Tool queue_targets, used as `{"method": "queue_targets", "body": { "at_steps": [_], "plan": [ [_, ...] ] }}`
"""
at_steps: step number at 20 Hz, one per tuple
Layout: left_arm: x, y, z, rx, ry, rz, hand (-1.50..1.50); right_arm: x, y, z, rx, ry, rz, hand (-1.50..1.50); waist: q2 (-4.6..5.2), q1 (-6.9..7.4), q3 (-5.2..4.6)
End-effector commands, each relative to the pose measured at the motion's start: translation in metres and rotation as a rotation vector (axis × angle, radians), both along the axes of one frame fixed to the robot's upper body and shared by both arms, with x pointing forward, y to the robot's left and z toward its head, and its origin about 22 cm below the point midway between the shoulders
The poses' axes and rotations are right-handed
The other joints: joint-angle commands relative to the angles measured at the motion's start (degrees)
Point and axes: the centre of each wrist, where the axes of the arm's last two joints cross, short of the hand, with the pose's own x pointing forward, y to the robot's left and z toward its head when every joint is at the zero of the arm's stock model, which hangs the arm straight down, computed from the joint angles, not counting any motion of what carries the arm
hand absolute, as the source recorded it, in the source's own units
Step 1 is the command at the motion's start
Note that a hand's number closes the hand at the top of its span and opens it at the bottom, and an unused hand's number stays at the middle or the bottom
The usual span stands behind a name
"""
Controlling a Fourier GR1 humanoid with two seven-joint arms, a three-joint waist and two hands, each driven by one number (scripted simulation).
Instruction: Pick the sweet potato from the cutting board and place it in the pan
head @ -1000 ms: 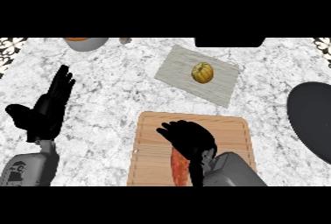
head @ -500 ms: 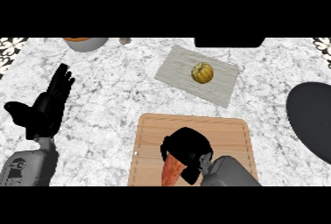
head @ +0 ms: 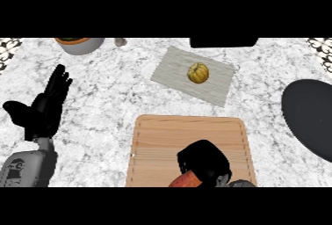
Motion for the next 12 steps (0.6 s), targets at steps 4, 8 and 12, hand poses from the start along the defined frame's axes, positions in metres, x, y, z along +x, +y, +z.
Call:
{"method": "queue_targets", "body": {
  "at_steps": [4,8,12],
  "plan": [
    [-0.010,0.008,-0.003,-0.009,0.002,0.022,0.00,-0.059,-0.047,0.029,0.007,-0.171,-0.340,1.50,0.07,-0.17,-0.02],
    [-0.002,-0.003,0.006,0.015,0.001,0.008,0.00,-0.075,-0.052,0.079,0.125,-0.493,-0.408,1.50,-0.21,-0.80,0.01],
    [-0.004,0.000,0.012,0.021,-0.013,0.013,0.00,-0.109,-0.069,0.114,0.241,-0.618,-0.499,1.50,-0.01,-0.15,0.03]
  ]
}}
